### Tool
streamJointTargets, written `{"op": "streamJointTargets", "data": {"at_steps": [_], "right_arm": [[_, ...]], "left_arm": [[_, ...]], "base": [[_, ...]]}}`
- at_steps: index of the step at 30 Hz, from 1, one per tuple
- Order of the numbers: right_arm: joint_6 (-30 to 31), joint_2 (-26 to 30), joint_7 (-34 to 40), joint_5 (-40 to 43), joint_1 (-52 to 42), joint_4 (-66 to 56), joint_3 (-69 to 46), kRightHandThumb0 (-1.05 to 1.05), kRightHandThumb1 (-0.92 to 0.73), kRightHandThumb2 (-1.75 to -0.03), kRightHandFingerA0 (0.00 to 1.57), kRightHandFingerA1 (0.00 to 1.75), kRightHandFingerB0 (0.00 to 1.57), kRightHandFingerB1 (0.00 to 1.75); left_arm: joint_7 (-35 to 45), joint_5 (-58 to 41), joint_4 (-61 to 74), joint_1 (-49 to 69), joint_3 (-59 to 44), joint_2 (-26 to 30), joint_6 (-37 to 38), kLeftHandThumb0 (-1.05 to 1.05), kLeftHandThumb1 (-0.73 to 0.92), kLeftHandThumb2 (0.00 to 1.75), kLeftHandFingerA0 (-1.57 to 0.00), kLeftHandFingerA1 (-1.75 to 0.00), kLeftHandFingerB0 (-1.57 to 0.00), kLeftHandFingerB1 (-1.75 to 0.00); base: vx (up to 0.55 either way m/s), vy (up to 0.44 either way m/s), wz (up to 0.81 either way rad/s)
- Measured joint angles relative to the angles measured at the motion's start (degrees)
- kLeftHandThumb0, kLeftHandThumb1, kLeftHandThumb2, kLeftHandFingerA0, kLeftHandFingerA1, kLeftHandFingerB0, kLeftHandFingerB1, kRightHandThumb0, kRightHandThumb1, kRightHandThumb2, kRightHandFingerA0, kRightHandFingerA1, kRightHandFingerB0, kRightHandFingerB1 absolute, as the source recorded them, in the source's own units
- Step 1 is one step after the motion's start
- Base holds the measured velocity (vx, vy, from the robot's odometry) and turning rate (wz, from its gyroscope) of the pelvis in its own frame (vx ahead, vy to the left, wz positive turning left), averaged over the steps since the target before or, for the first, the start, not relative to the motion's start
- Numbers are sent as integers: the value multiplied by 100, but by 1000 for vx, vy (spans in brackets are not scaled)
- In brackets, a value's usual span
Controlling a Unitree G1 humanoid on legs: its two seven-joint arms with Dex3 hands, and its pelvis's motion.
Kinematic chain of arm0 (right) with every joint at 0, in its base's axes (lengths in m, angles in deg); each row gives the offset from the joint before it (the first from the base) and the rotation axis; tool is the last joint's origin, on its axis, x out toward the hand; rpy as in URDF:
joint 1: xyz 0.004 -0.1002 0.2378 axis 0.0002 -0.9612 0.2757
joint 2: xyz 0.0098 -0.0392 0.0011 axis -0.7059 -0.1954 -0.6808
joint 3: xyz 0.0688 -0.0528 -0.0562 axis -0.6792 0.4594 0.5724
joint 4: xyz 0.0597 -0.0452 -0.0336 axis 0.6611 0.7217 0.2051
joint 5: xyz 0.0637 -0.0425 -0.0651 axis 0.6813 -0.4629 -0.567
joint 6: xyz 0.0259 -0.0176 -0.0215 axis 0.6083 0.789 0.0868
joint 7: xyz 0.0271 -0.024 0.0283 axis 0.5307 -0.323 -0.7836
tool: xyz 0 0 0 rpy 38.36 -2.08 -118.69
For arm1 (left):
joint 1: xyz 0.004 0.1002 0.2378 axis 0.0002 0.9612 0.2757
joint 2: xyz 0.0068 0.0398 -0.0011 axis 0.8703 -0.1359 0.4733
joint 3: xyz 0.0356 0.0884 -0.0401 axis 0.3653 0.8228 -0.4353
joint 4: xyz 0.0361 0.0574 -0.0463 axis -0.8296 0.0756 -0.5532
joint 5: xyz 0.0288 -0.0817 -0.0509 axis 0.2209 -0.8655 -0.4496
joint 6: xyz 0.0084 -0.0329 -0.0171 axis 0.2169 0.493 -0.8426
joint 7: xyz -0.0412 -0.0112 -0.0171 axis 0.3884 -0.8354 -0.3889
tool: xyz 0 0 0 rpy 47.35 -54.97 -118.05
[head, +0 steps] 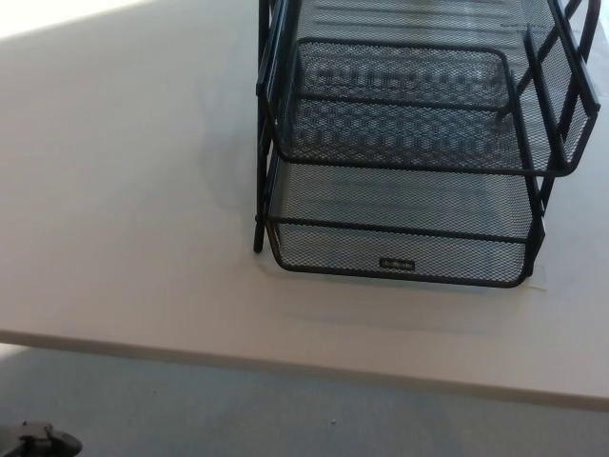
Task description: A balck drawer is kept on the middle of the table and the robot uses its right hand to push it back away from the robot
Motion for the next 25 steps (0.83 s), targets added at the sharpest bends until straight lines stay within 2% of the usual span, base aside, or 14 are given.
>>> {"op": "streamJointTargets", "data": {"at_steps": [8,25], "right_arm": [[-4,0,717,-558,192,631,373,-53,-71,-62,75,52,62,42],[-158,-1,2168,-1548,764,2019,955,-52,-72,-63,71,47,59,42]], "left_arm": [[0,0,-1,0,0,0,0,-63,58,92,-36,-51,-23,-43],[0,2,-15,-2,1,0,0,-65,60,92,-35,-50,-23,-43]], "base": [[0,0,0],[0,0,0]]}}
